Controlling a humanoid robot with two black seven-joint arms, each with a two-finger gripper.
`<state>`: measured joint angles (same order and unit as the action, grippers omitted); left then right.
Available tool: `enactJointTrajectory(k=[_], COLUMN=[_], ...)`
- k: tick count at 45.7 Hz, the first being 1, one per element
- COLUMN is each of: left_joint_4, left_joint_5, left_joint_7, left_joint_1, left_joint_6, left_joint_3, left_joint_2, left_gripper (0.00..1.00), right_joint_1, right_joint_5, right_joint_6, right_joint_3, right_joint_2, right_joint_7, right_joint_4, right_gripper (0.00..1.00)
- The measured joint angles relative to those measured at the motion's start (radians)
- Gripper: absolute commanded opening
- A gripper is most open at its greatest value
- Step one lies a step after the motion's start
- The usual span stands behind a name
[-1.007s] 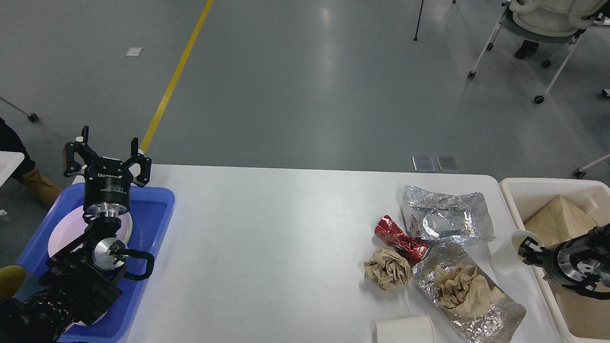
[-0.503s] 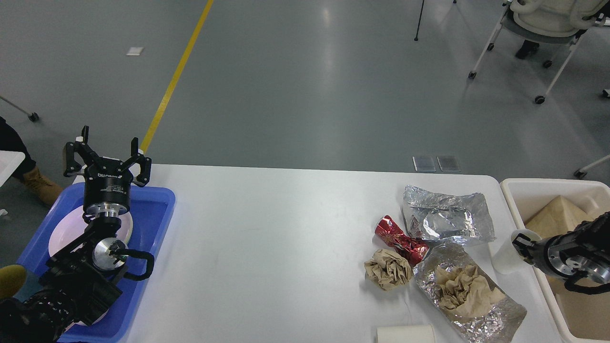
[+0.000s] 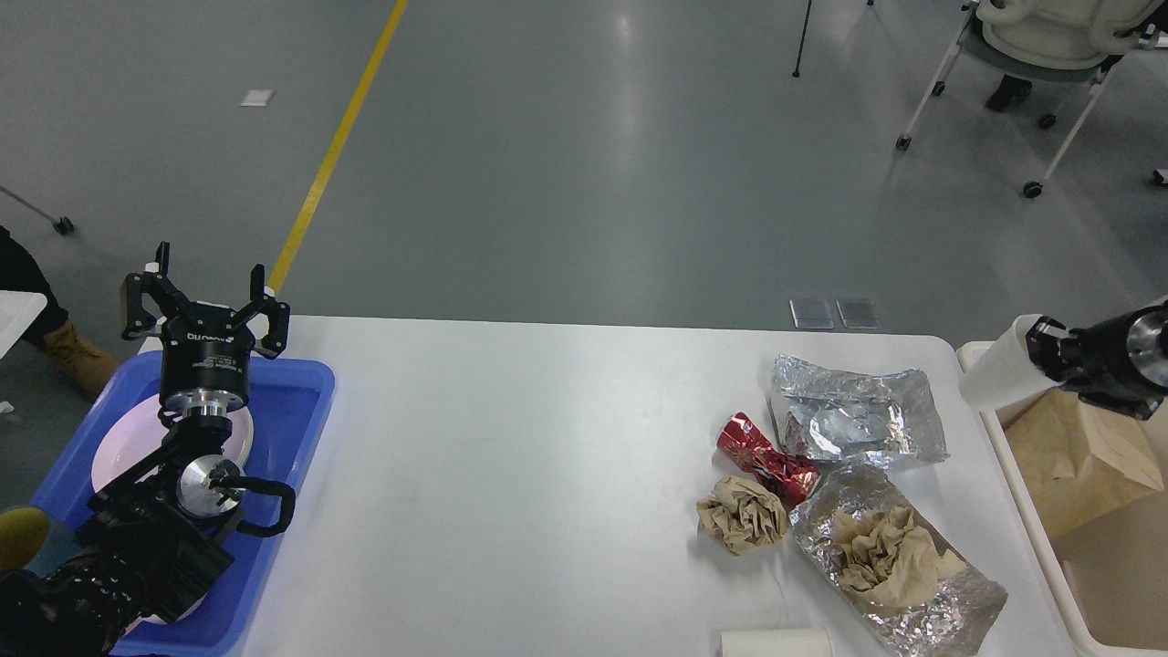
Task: Tidy desktop
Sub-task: 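Lift the white paper cup up with the right gripper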
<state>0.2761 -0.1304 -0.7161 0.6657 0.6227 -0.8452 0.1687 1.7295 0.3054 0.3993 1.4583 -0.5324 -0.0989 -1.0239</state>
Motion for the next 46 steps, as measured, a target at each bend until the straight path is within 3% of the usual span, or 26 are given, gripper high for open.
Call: enactJointTrajectory(k=[9, 17, 28, 37, 46], left_joint_4=[0.0, 0.0, 0.0, 0.0, 0.0], left_joint_5=[0.0, 0.0, 0.0, 0.0, 0.0], left_joint_7=[0.001, 0.001, 0.0, 0.0, 0.0], left_joint_1=[0.0, 0.0, 0.0, 0.0, 0.0], left_joint_6=[0.0, 0.0, 0.0, 0.0, 0.0], left_joint_3=[0.0, 0.0, 0.0, 0.0, 0.0], left_joint_2=[0.0, 0.0, 0.0, 0.0, 0.0], left_gripper=[0.97, 0.97, 0.97, 0.97, 0.97], right_joint_1=[0.295, 0.512, 0.732, 0.831, 0.805], right_joint_5=[-0.032, -0.058, -0.069, -0.066, -0.076], right_joint_6=[0.266, 0.395, 0.407, 0.388, 0.331], right_joint_3=[0.003, -0.007, -0.12, -0.271, -0.201], right_joint_2=[0.036, 0.168, 0.392, 0.404, 0.377], right_joint_7=[-0.001, -0.001, 0.0, 0.005, 0.005], right_joint_4=[-0.039, -0.118, -0.353, -0.497, -0.504], right_gripper=[0.0, 0.0, 0.0, 0.0, 0.0])
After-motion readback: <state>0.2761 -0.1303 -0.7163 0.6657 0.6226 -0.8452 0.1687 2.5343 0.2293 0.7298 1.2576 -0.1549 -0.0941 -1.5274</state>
